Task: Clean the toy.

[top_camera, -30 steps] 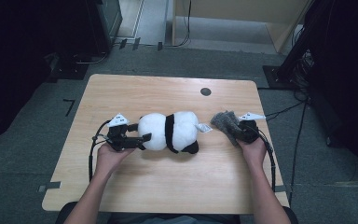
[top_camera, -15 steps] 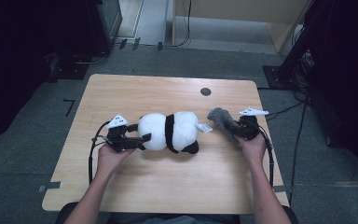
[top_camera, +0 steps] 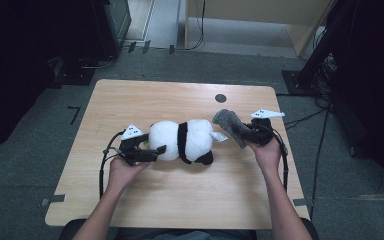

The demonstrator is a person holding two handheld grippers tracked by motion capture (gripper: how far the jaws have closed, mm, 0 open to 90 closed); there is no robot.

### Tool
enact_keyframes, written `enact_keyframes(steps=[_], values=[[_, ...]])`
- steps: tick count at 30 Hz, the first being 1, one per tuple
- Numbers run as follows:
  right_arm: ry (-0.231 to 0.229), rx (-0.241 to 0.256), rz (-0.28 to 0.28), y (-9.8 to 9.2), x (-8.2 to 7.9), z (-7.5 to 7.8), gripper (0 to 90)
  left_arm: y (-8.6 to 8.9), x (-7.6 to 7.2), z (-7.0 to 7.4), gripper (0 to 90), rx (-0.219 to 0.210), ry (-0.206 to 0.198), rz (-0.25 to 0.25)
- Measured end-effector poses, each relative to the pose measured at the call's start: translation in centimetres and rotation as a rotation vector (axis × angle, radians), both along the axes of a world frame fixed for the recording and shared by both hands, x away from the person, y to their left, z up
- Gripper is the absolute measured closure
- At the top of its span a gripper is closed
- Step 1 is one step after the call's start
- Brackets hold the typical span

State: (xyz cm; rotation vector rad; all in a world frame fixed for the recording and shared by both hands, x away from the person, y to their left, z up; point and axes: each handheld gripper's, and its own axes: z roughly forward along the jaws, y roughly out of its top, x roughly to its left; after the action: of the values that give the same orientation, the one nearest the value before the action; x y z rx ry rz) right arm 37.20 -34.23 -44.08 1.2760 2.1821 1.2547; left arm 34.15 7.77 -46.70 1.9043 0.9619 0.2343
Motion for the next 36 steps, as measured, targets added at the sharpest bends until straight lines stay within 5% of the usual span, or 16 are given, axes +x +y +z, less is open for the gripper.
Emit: enact_keyframes(steps=[18, 27, 36], values=[[-0.028, -0.006, 0.122, 4.5, 0.8, 4.6, 72.9, 0.2, -0.6, -0.5, 37.9, 0.005, 0.014, 0.010], [-0.021, -0.046, 0.234, 9.6, 2.5, 6.8, 72.8, 0.1, -0.8, -0.4, 40.5, 0.012, 0.012, 0.019], [0.013, -0.095, 0.312, 14.5, 4.3, 6.7, 72.1, 0.1, -0.8, -0.4, 42.0, 0.012, 0.012, 0.023]])
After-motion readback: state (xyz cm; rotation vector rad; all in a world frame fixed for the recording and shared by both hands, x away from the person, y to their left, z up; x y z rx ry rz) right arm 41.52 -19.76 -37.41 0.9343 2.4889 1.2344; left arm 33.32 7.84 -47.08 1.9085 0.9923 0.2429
